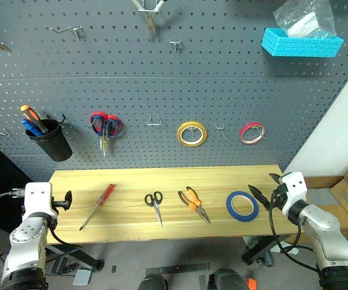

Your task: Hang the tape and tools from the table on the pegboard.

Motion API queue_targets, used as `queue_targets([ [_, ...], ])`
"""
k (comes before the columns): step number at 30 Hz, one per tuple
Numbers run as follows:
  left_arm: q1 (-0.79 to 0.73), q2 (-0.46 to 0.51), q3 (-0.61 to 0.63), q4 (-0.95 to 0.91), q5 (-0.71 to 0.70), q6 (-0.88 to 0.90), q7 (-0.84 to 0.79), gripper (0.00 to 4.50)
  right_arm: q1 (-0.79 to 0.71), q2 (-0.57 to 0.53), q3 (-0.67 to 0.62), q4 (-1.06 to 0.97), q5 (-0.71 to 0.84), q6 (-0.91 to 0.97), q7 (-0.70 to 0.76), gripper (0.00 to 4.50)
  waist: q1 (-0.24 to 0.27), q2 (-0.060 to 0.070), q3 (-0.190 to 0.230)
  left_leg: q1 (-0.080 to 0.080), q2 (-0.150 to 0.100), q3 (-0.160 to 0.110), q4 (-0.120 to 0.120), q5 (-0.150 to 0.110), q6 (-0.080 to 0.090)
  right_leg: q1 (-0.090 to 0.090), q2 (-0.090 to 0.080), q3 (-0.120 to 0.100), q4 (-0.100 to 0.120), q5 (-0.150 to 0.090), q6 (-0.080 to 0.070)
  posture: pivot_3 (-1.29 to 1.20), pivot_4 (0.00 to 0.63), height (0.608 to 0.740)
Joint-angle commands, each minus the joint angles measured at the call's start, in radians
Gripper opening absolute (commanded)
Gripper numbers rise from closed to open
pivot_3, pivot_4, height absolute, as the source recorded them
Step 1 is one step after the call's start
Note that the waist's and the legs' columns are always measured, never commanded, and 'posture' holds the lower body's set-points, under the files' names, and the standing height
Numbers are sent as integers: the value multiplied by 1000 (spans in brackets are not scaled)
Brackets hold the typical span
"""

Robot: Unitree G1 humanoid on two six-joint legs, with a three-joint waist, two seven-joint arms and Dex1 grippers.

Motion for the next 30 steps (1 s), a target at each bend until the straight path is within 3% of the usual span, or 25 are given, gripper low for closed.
queue_targets([
  [1, -2, 14, 27, -15, 0, -19, 5, 4447, -10, -10, -18, -23, 14, -13, -1, 4500, 0, 0, 0, 0, 0, 0, 0, 0, 0, 0, 0, 0, 0, 0, 0, 0, 10, 740],
  [16, 25, 17, 3, -78, 10, -46, -49, 4447, 18, -14, 2, -75, 25, 23, 23, 4500, 1, 0, 0, 0, 0, 1, 0, 0, 0, -1, 0, 0, 0, 0, 0, 9, 24, 740],
  [26, 59, 25, -15, -262, -17, -1, -176, 4447, 83, -47, 75, -287, 3, 147, 47, 4500, 1, 6, 22, -1, 1, 2, 0, 0, 0, -2, 0, 1, 0, -2, -4, -15, 88, 740],
  [30, 59, 57, -78, -320, 11, 16, -264, 4447, 100, -81, 135, -368, -39, 228, 40, 4500, 1, 4, 41, -3, 1, 2, 0, 0, 0, -3, 0, 1, 0, -3, -5, -30, 120, 740],
])
